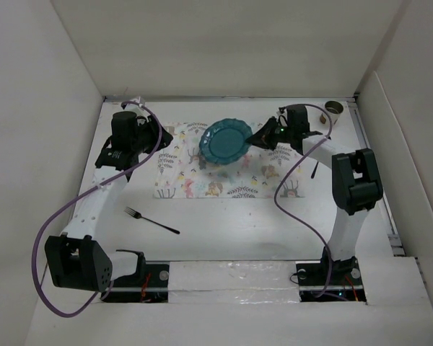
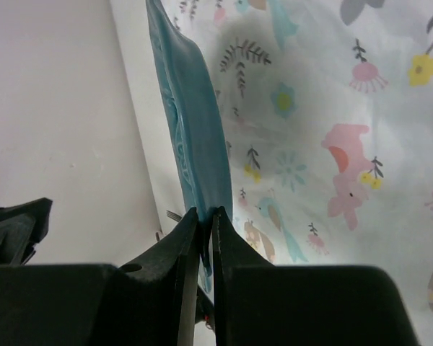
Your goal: Set the dinner table for one person
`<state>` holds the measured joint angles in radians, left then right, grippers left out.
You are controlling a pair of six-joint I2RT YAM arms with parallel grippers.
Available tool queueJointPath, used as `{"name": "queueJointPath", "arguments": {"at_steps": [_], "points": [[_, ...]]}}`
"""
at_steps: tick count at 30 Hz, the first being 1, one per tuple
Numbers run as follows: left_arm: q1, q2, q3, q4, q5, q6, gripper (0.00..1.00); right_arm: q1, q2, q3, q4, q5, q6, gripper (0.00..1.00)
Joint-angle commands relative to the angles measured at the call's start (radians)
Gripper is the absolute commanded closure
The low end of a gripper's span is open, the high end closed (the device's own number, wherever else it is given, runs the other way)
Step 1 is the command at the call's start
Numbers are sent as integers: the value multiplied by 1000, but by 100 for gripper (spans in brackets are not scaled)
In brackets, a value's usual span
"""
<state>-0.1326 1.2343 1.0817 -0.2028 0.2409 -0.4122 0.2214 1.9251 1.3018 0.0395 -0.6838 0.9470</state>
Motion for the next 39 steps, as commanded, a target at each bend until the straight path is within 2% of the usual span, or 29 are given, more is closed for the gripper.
{"name": "queueJointPath", "arguments": {"at_steps": [1,7,10,11,13,14,17,21,22,23,24,25,26,27,30,32,34,36,37,38,39], "points": [[1,-15,18,23,-6,6,63,33,-3,48,143,-65,52,100],[1,-18,6,20,-12,7,63,33,50,-12,83,-11,7,100],[1,-24,1,19,-14,6,63,42,75,8,-33,3,-80,81],[1,-24,0,20,-15,4,63,42,80,8,-94,13,-106,71],[1,-25,-2,22,-15,1,63,42,69,-4,-171,68,-166,64],[1,-30,-2,23,-17,1,63,42,55,-12,-187,78,-178,55],[1,-33,-5,20,-14,1,63,42,20,-6,-279,145,-247,41],[1,-45,10,6,-11,9,63,-7,-92,39,-423,237,-348,36],[1,-48,18,5,-8,12,63,-20,-112,51,-444,262,-361,36],[1,-52,23,2,0,15,63,-57,-132,86,-464,276,-373,41],[1,-52,29,-3,17,19,65,-79,-147,100,-477,297,-388,51],[1,-52,44,-1,27,32,76,-103,-182,111,-469,350,-393,66],[1,-45,52,-4,47,39,88,-128,-196,123,-458,389,-390,99],[1,-44,60,-9,76,46,100,-181,-199,154,-442,427,-390,100],[-9,-45,70,-1,103,65,100,-284,-161,267,-478,573,-389,100],[-24,-45,73,6,104,81,100,-335,-113,352,-498,731,-389,100],[-85,-20,107,-13,48,137,100,-366,-59,410,-521,782,-383,99],[-226,14,174,-43,-73,174,98,-399,-17,497,-542,831,-381,82],[-276,60,211,-53,-112,188,94,-408,10,531,-556,842,-379,61],[-370,82,248,-76,-200,209,90,-418,68,568,-594,848,-379,53],[-410,102,308,-83,-230,217,82,-427,96,605,-611,869,-379,49]]}}
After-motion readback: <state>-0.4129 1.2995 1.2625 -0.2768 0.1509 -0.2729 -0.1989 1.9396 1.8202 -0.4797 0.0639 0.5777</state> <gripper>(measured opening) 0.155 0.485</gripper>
